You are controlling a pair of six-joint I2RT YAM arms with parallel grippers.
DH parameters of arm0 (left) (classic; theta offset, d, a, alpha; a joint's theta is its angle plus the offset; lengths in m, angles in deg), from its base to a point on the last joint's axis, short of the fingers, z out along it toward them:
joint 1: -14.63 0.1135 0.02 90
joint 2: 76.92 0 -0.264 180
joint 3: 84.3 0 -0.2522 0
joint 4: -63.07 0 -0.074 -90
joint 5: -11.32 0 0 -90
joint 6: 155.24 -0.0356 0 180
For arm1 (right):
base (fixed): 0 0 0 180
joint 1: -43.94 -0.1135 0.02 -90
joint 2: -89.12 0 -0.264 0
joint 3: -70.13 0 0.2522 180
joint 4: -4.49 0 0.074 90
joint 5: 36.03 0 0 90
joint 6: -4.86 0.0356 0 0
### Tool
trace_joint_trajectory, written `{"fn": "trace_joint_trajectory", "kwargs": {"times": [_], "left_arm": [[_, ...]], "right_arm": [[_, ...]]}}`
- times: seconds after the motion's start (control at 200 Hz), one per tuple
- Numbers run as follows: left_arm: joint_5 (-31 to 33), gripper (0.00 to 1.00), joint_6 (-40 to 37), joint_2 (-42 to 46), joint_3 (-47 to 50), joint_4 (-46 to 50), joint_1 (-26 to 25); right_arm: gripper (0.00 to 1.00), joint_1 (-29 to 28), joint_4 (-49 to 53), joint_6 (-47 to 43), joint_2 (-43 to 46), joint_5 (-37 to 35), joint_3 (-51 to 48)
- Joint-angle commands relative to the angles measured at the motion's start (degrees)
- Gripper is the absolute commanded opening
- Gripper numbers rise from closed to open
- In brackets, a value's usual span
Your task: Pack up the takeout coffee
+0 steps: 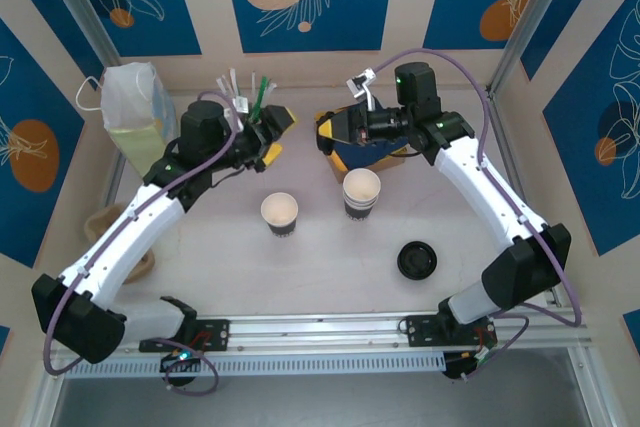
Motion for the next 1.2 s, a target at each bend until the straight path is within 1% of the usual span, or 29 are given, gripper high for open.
{"fn": "trace_joint_trajectory", "kwargs": {"times": [0.0,0.105,0.25,0.35,0.395,0.54,0.8,0.99,1.195], "left_arm": [[-6.7,0.93,9.6,-1.3,1.6,-10.9,2.0],[-9.8,0.91,12.6,-2.4,1.5,-13.5,2.6],[-9.9,0.92,12.7,-1.7,1.5,-11.3,3.3],[-10.9,0.92,13.9,-1.2,2.3,-11.5,3.7],[-11.2,0.9,14.5,-1.0,2.7,-11.4,3.9],[-11.0,0.89,15.8,0.5,3.6,-10.7,4.4],[-12.5,0.88,18.7,1.4,4.1,-12.4,4.6],[-12.8,0.88,19.5,2.2,4.5,-12.9,4.7],[-14.4,0.89,21.5,2.2,5.3,-15.8,4.8]], "right_arm": [[0.1,-0.8,-5.5,-0.2,-0.8,6.2,1.8],[0.1,-2.4,-8.8,0.1,-1.9,7.5,1.9],[0.1,-3.9,-9.2,-0.9,-4.7,8.5,4.8],[0.1,-4.6,-9.3,-1.6,-6.0,8.8,6.4],[0.1,-4.8,-9.1,-2.0,-6.4,8.8,6.9],[0.1,-4.8,-9.4,-2.7,-7.3,9.5,7.9],[0.1,-4.9,-11.1,-2.5,-8.6,12.4,8.6],[0.1,-4.9,-10.9,-3.0,-8.7,12.5,8.6],[0.1,-5.0,-10.9,-3.0,-8.8,12.8,8.6]]}}
